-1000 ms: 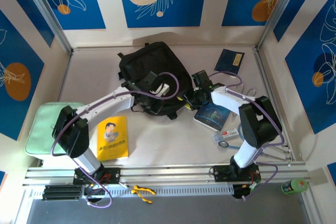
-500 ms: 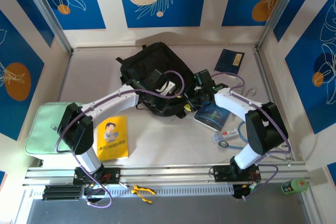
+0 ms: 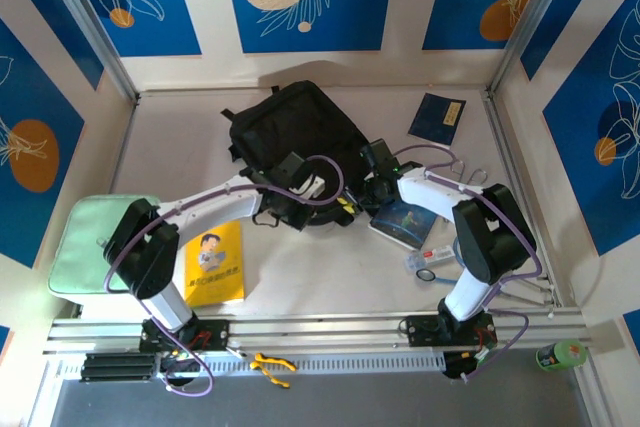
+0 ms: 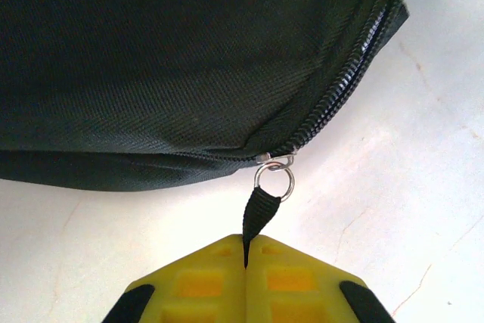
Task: Pack the student bag
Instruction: Unzip the student bag at the top-center of the table.
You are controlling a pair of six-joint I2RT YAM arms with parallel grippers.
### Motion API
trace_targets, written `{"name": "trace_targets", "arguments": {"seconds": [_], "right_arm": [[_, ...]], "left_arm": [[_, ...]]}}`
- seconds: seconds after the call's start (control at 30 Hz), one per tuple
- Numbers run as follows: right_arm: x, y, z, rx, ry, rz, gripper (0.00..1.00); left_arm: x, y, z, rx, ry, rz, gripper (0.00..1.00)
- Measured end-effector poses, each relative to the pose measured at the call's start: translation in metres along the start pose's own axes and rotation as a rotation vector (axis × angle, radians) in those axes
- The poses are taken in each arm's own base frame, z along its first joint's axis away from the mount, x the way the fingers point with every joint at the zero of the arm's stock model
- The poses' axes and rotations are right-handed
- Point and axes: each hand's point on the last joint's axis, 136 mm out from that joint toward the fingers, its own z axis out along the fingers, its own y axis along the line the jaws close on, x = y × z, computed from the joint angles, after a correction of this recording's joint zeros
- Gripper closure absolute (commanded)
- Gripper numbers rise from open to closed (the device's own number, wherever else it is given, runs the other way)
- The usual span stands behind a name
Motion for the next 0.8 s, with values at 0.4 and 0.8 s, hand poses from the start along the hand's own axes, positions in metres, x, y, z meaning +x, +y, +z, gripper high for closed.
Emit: {"name": "trace_targets", "arguments": {"seconds": [0.4, 0.8], "right_arm": [[0.001, 0.004, -0.005, -0.008, -0.022, -0.024, 0.96], [-0.001, 0.006, -0.020, -0.020, -0.067, -0.036, 0.97]], "left_arm": [[0.004, 0.014, 0.008, -0.054, -0.003, 0.010, 1.00], [0.001, 0.033, 0.009, -0.124, -0.009, -0.002, 1.00]]}}
